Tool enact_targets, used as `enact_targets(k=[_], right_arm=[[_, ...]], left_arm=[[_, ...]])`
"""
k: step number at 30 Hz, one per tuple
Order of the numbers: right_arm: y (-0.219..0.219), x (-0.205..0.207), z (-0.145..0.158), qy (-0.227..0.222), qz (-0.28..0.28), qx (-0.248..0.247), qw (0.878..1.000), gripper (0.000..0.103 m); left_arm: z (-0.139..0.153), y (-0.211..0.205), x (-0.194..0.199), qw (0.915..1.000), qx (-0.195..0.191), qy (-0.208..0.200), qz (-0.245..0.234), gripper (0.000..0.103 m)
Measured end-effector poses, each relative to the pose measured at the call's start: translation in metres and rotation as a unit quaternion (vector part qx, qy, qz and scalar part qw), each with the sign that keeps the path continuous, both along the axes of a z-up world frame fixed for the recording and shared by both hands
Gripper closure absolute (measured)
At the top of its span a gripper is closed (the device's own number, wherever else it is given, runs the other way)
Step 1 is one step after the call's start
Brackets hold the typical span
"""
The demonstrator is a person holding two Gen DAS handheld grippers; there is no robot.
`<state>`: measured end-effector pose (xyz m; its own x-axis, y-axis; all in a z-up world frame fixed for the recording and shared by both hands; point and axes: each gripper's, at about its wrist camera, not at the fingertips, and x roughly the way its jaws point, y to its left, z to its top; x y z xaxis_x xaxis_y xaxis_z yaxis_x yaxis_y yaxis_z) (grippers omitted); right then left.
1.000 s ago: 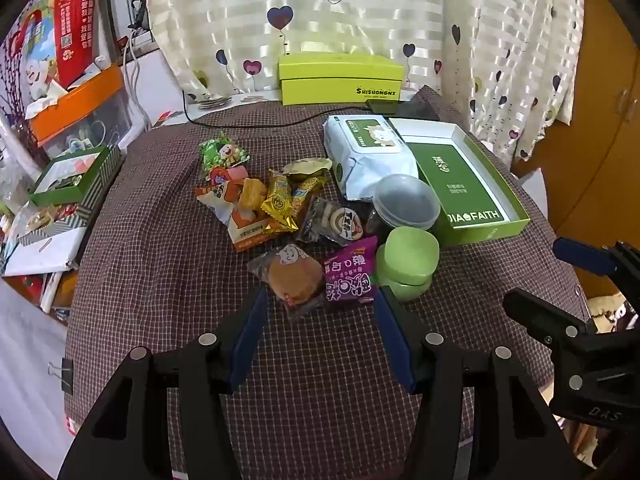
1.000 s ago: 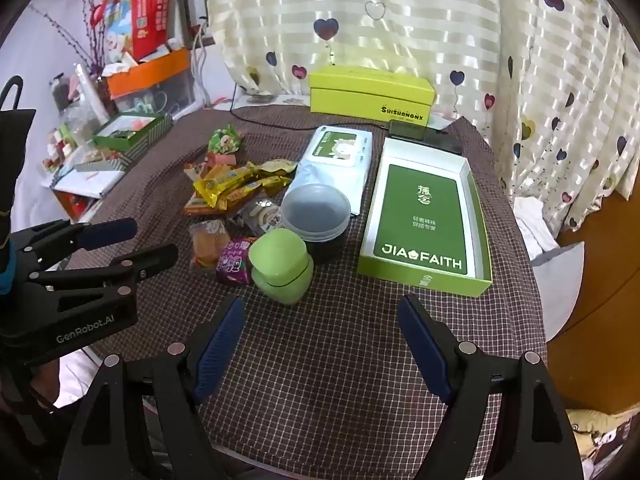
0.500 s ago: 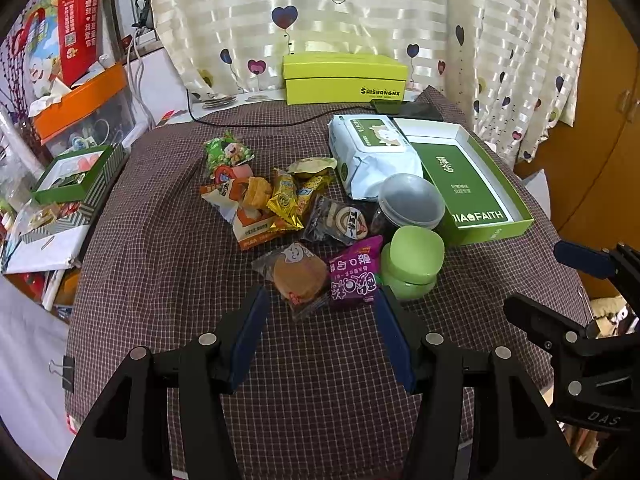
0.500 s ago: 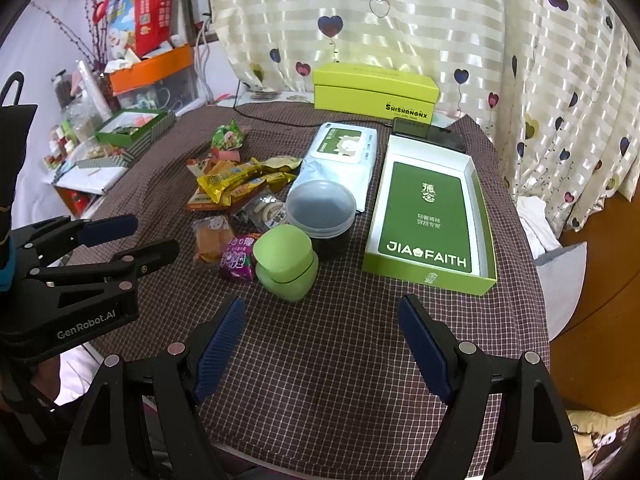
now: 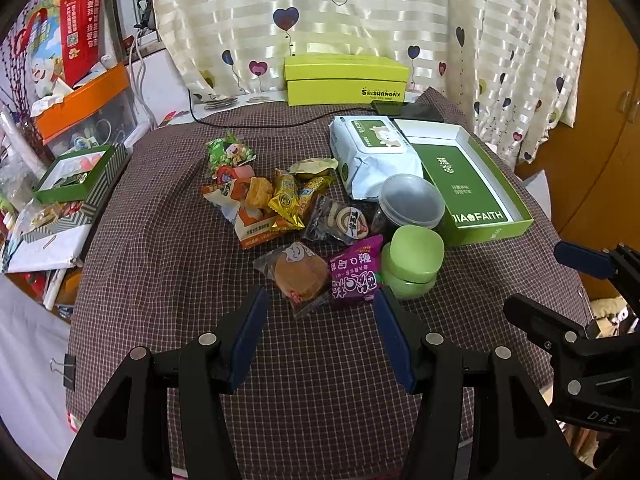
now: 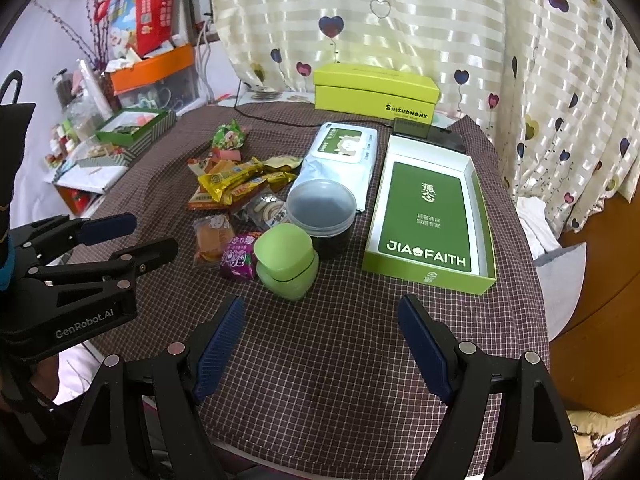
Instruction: Organize snacks
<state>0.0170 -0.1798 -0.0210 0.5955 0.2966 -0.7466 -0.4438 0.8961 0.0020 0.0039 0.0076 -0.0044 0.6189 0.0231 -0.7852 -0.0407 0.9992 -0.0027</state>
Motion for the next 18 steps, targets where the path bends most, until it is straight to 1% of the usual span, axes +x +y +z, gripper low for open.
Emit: enact_targets(k=[18], right_arm=[[0.0033, 0.0006, -0.0013, 0.002, 0.003, -0.002, 1.0, 0.023]], left_arm=[[0.0001, 0.0003, 0.0022, 1.0, 0.001, 0.0, 0.002, 0.046]])
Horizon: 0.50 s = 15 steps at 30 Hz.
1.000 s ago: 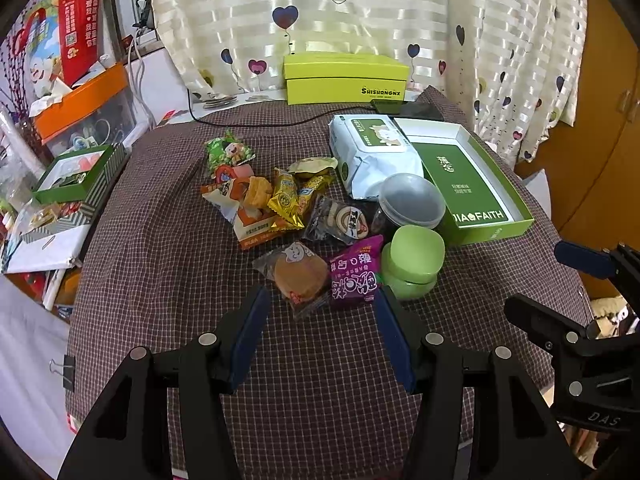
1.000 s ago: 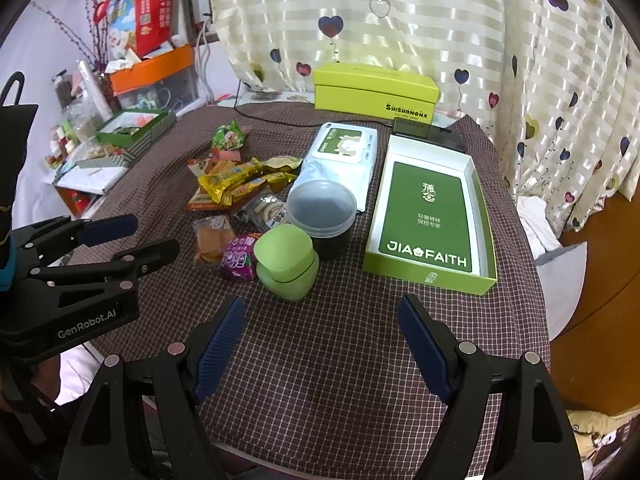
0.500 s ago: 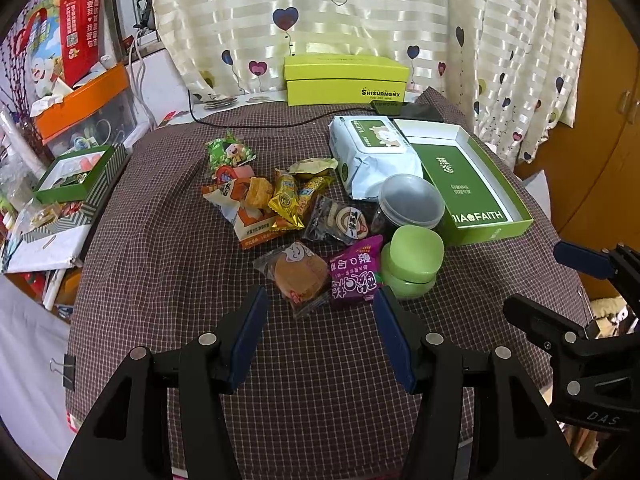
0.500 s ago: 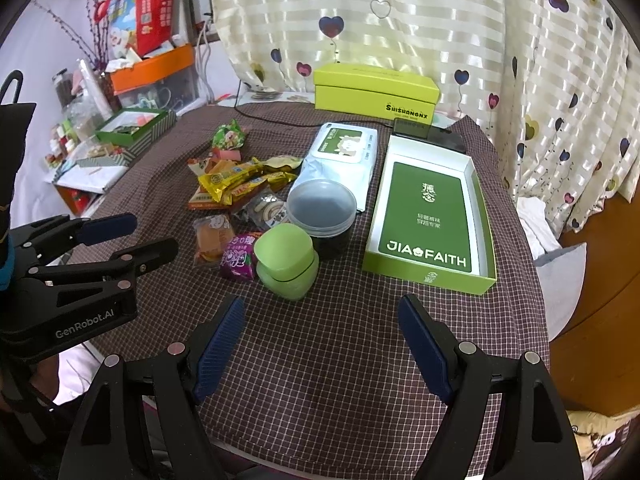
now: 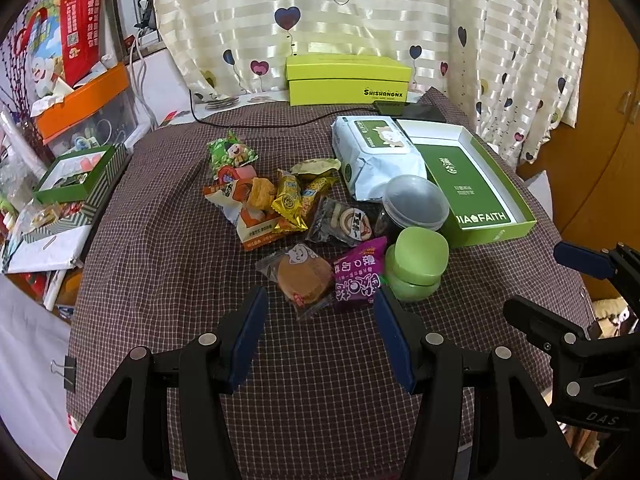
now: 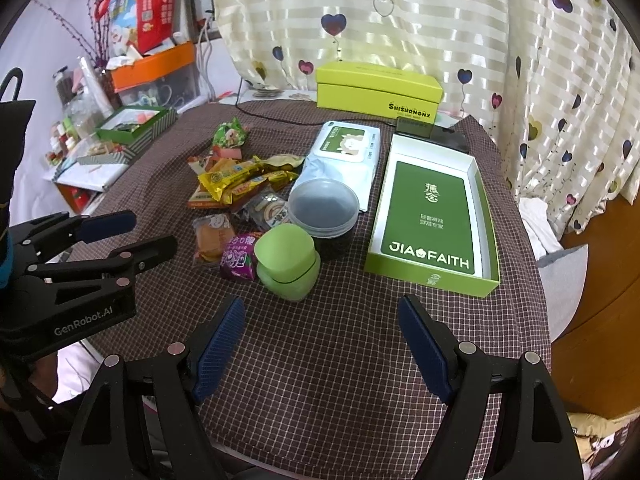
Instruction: Organize snacks
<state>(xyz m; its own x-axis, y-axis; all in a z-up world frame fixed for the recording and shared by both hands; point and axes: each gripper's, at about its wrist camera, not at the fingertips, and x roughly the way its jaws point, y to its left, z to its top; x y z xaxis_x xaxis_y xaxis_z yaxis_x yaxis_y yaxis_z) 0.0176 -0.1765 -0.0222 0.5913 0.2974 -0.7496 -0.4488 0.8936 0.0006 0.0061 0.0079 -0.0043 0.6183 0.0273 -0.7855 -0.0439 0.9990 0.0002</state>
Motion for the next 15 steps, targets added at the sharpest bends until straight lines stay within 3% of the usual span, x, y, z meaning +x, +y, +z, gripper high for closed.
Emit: enact_targets(k=[15], right_arm=[[0.01, 0.013, 0.001, 0.004, 0.014, -0.004, 1.0, 0.023]], left_arm=[[-0.014, 0.025, 0.009, 0.9989, -0.046, 0.008, 0.008, 0.046]])
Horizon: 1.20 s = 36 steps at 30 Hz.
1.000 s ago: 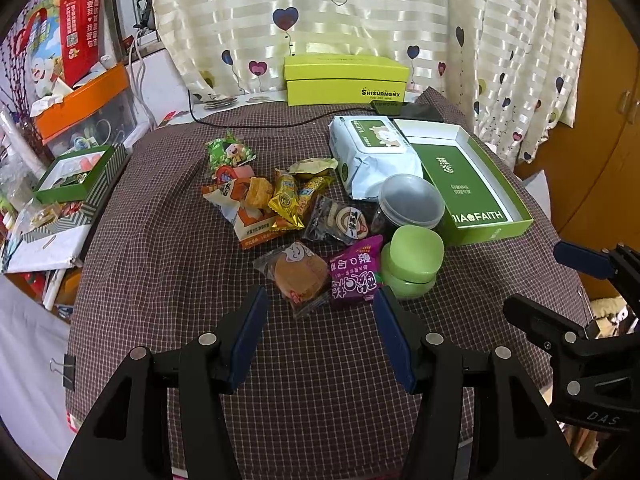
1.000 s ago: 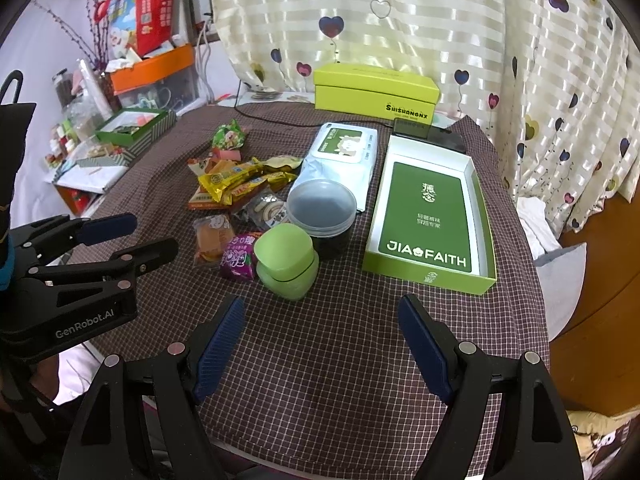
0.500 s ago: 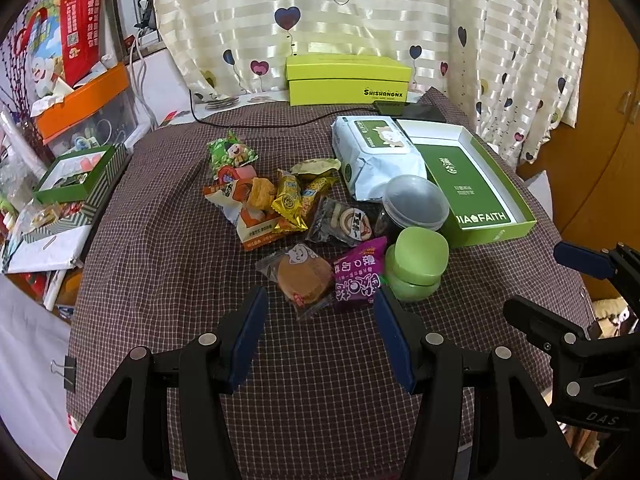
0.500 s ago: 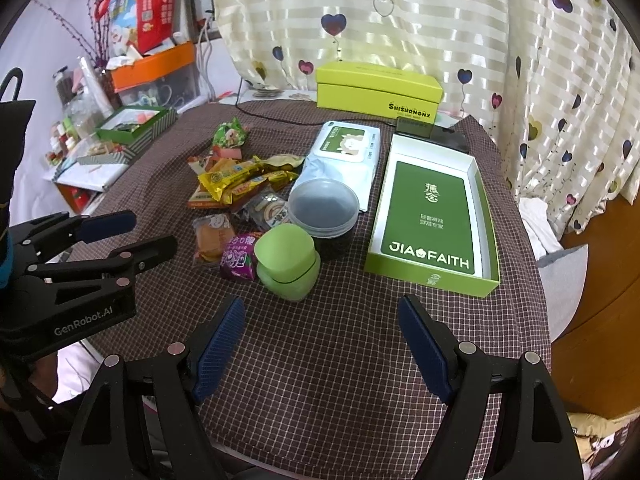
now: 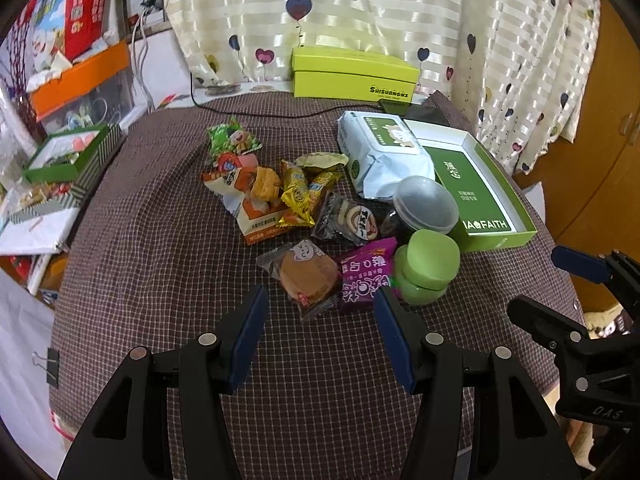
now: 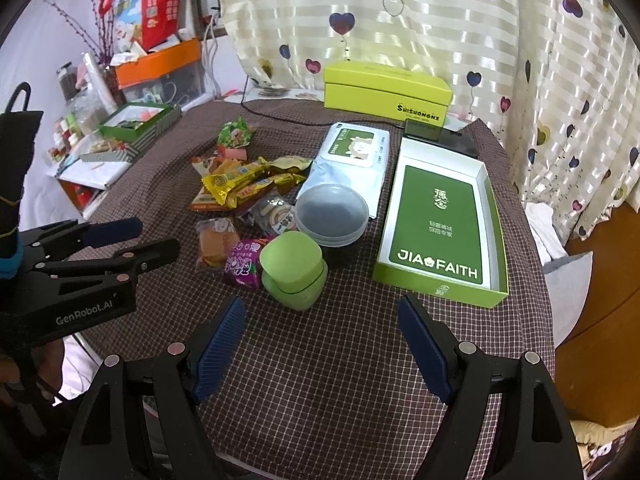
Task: Organize snacks
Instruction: 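Reach the left tool to the wrapped orange bread and grasp it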
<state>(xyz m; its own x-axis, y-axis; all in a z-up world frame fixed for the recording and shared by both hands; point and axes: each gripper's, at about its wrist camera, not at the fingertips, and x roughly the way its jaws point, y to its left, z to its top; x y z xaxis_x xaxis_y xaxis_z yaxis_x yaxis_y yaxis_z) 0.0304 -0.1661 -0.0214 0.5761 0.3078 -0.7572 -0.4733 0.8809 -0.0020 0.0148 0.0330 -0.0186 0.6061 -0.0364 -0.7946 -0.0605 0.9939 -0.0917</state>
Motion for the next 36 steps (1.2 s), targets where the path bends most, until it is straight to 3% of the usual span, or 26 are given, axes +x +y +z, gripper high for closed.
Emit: enact_targets(k=[8, 11, 23, 27, 36], right_arm=[[0.007, 0.006, 0.002, -0.003, 0.012, 0.006, 1.0, 0.023], [0.01, 0.01, 0.002, -0.003, 0.015, 0.007, 1.0, 0.023], [0.022, 0.024, 0.001, -0.002, 0.026, 0.008, 1.0, 0.023], [0.024, 0.025, 0.001, -0.003, 0.029, 0.007, 1.0, 0.023], [0.024, 0.028, -0.003, 0.001, 0.033, 0.008, 0.999, 0.023]], left_arm=[[-0.016, 0.021, 0.008, 0.9992, -0.034, 0.016, 0.012, 0.047], [-0.023, 0.031, 0.011, 0.9973, -0.067, 0.025, 0.017, 0.047], [-0.047, 0.043, 0.031, 0.9935, -0.106, 0.035, 0.018, 0.047], [-0.057, 0.049, 0.04, 0.9887, -0.14, 0.044, 0.029, 0.047], [-0.074, 0.043, 0.061, 0.9857, -0.149, 0.061, 0.05, 0.047]])
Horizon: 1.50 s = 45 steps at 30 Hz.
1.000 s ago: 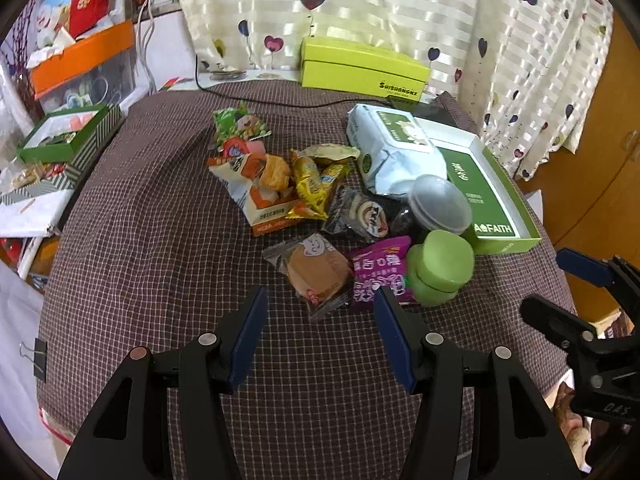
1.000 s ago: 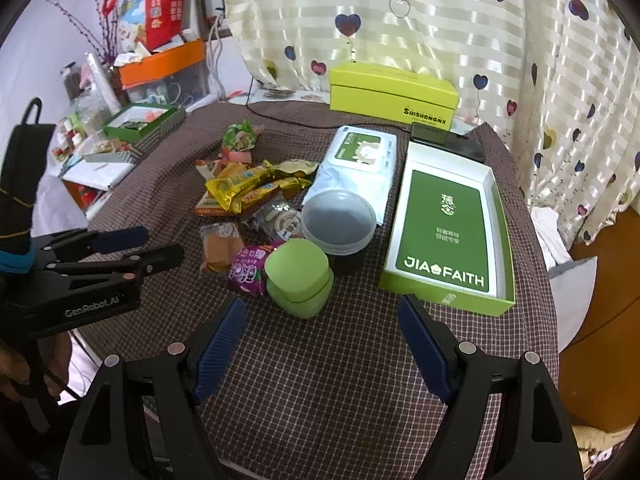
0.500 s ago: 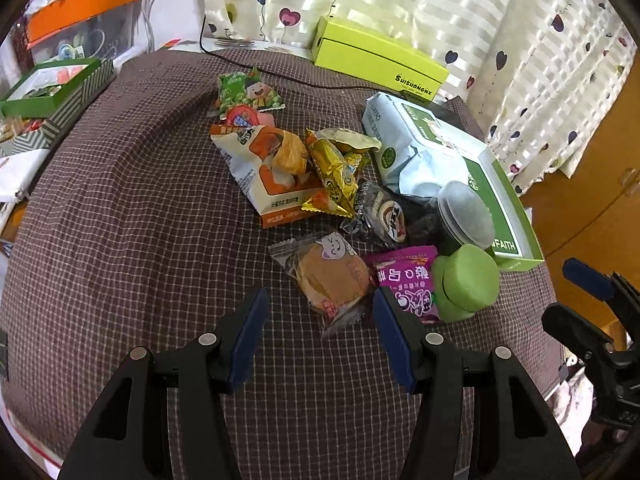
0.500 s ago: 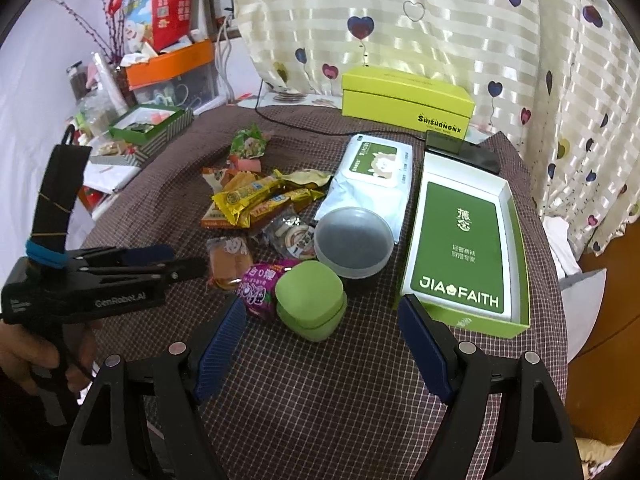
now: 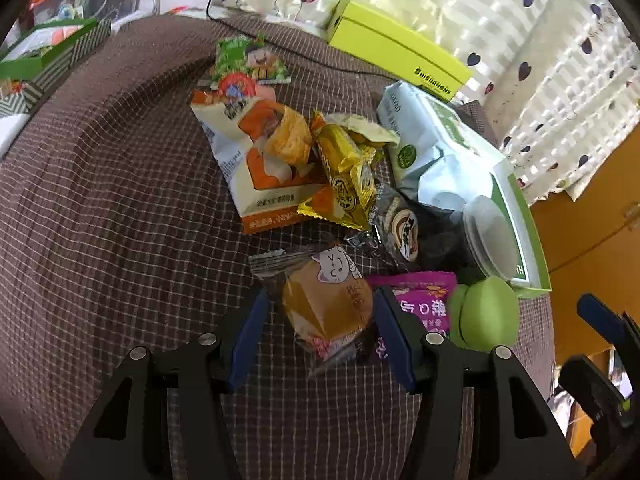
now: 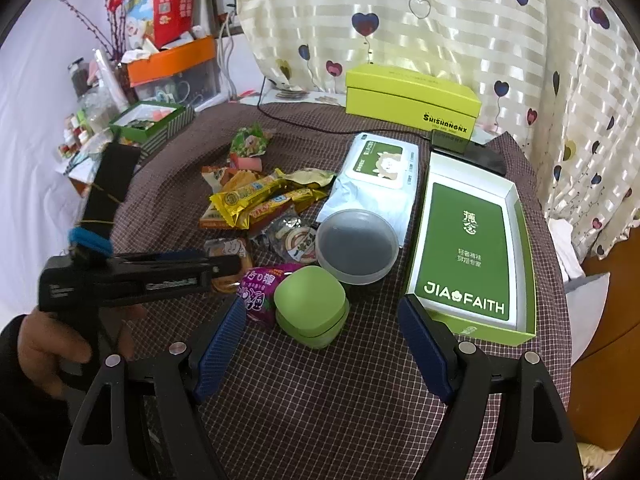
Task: Organize snacks
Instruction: 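Reach the left tool to the wrapped orange bread and grasp it, then grasp the yellow wafer stick with the right tool while the left tool holds the bread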
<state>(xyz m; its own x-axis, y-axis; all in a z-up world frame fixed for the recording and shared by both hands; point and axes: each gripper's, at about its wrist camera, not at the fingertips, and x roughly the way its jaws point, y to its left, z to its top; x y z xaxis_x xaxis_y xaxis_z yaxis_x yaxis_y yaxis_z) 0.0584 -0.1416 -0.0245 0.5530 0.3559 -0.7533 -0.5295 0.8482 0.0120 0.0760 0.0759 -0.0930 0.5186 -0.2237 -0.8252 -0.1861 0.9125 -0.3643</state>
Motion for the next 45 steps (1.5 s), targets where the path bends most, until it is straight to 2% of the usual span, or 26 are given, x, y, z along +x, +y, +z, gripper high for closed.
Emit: enact_targets(k=[3, 9, 15, 27, 31, 38, 42, 45], right_arm=[[0.0, 0.0, 0.0, 0.0, -0.001, 0.001, 1.0, 0.023], [0.001, 0.001, 0.001, -0.001, -0.001, 0.002, 1.0, 0.023], [0.005, 0.007, 0.004, -0.005, 0.001, 0.005, 1.0, 0.023], [0.043, 0.012, 0.002, -0.008, 0.044, -0.007, 0.999, 0.024], [0.061, 0.026, 0.004, 0.002, 0.057, 0.008, 0.998, 0.025], [0.098, 0.066, 0.004, 0.024, 0.059, 0.039, 0.997, 0.038], [0.122, 0.091, -0.006, 0.035, 0.055, 0.028, 0.997, 0.044], [0.137, 0.109, -0.024, 0.06, 0.047, 0.006, 0.997, 0.05]], left_arm=[[-0.006, -0.005, 0.005, 0.9999, 0.006, 0.008, 0.003, 0.047], [-0.006, -0.016, 0.007, 0.9981, 0.058, -0.005, -0.019, 0.047], [-0.004, -0.002, -0.005, 0.9968, 0.078, -0.016, -0.007, 0.057], [0.0, 0.032, -0.029, 0.9979, 0.056, -0.033, 0.006, 0.068], [0.002, 0.042, -0.033, 0.9978, 0.051, -0.04, 0.016, 0.07], [0.007, 0.058, -0.039, 0.9969, 0.05, -0.052, 0.032, 0.071], [0.005, 0.064, -0.04, 0.9975, 0.038, -0.053, 0.028, 0.071], [-0.001, 0.067, -0.038, 0.9984, 0.024, -0.041, 0.03, 0.071]])
